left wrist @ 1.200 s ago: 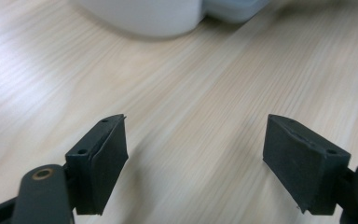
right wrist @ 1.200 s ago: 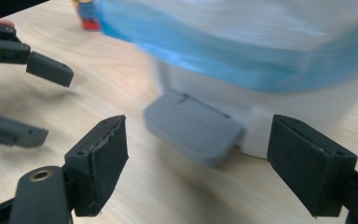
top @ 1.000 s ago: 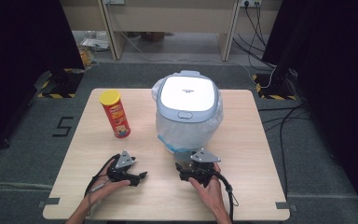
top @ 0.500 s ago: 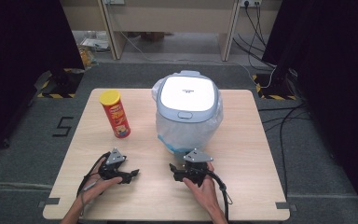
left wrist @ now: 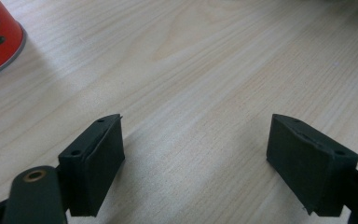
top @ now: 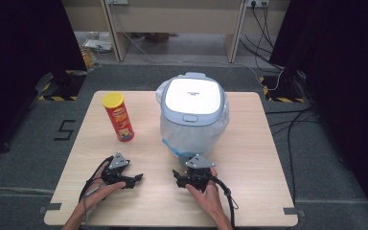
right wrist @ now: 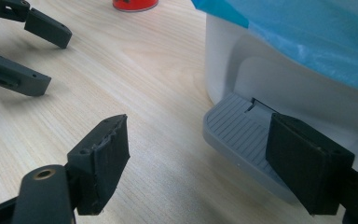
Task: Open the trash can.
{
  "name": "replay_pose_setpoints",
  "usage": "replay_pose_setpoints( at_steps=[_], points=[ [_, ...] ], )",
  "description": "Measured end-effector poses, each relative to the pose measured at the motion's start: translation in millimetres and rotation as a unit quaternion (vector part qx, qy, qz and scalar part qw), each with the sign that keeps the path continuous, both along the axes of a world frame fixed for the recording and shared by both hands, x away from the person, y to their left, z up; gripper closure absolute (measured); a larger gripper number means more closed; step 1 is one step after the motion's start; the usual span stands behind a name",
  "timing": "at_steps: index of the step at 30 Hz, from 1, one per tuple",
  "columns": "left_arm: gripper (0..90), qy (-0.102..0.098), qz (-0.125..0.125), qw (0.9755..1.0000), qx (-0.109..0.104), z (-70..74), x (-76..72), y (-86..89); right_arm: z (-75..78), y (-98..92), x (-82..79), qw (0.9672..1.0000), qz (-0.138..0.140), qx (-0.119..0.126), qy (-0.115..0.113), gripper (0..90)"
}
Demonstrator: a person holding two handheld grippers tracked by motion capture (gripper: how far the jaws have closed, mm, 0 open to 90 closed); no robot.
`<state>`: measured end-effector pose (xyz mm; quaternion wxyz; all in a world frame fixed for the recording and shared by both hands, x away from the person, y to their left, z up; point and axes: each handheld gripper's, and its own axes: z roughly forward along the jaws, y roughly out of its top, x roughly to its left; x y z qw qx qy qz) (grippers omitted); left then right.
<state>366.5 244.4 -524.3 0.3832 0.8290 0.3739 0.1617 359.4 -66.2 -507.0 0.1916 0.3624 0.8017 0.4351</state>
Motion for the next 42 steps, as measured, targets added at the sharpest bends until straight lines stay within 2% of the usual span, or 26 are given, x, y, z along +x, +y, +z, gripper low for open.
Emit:
replay_pose_setpoints(
  at_steps=[3, 6, 10, 15, 25, 42],
  points=[
    [18.0, 0.0, 0.0, 1.0, 0.0, 0.0, 0.0, 0.0, -3.5, 1.3, -1.6, 0.9998, 0.004, -0.015, -0.014, 21.4],
    [18.0, 0.0, 0.0, 1.0, 0.0, 0.0, 0.0, 0.0, -4.7, 2.2, -2.5, 0.9996, 0.005, -0.021, -0.019, 21.2],
    [18.0, 0.0, 0.0, 1.0, 0.0, 0.0, 0.0, -0.1, -6.6, 1.2, -2.7, 0.9998, 0.003, -0.011, -0.018, 21.2],
    [18.0, 0.0, 0.0, 1.0, 0.0, 0.0, 0.0, 0.0, -6.4, 3.5, -3.0, 0.9994, 0.003, -0.027, -0.021, 20.8],
    [18.0, 0.0, 0.0, 1.0, 0.0, 0.0, 0.0, 0.0, -6.6, 3.0, -1.7, 0.9996, 0.005, -0.025, -0.01, 20.7],
    [18.0, 0.0, 0.0, 1.0, 0.0, 0.0, 0.0, -0.1, -9.7, 5.0, 0.8, 0.999, 0.01, -0.044, 0.001, 20.2]
  ],
)
